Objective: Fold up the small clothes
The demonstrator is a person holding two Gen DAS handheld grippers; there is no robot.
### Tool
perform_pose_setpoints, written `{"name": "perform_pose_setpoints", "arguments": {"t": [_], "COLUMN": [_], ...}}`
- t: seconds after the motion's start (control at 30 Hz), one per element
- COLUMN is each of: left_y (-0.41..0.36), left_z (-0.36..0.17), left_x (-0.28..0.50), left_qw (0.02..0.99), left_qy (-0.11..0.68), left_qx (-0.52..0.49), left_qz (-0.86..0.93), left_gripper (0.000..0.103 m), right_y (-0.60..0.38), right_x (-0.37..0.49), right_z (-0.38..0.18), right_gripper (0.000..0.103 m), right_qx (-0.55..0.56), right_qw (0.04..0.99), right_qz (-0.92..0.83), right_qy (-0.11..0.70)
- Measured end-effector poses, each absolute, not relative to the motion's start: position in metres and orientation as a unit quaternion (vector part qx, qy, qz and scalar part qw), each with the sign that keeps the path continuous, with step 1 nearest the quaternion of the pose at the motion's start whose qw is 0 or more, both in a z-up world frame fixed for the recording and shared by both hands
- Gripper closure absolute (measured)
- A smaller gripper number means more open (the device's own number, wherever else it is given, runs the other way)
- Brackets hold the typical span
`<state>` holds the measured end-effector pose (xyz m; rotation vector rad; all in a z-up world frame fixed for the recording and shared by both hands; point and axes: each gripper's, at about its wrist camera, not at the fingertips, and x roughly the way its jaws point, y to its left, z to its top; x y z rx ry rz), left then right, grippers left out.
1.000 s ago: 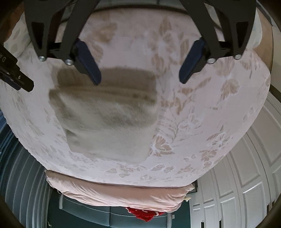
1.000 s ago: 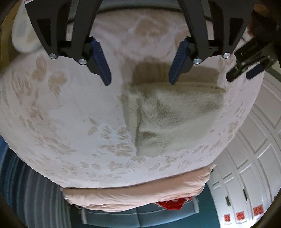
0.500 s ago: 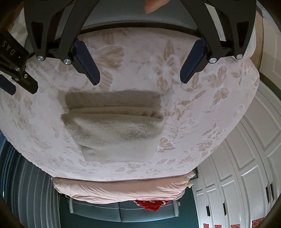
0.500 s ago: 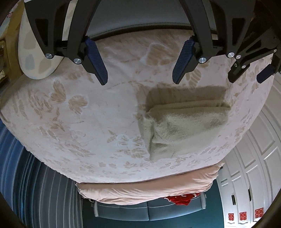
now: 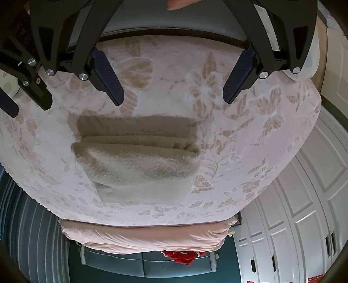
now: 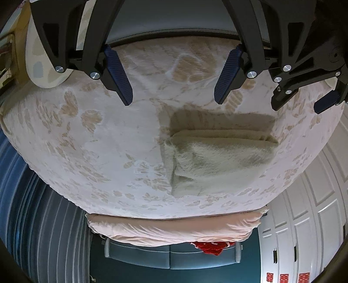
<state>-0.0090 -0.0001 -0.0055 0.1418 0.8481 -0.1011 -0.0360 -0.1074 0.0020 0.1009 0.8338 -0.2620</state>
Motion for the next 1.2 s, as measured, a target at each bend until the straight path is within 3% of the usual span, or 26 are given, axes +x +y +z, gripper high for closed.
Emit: {"name": "perform_pose_setpoints", "arguments": {"t": [1.2], "left_y": [-0.0058], "left_z": [-0.0113], "left_x": [-0.0106], "left_qw": [0.905], "left_qy": [0.417], "left_qx": [0.076], "left_qz": [-0.030], "left_gripper": [0.014], "right_y": [-0.1032], "right_x": [-0.0349], "right_z": [-0.0039], "right_gripper": [0.028], "right_qx": [0.052], "right_qw": [0.899], "right_qz": [-0.127], "right_qy": [0.415]}}
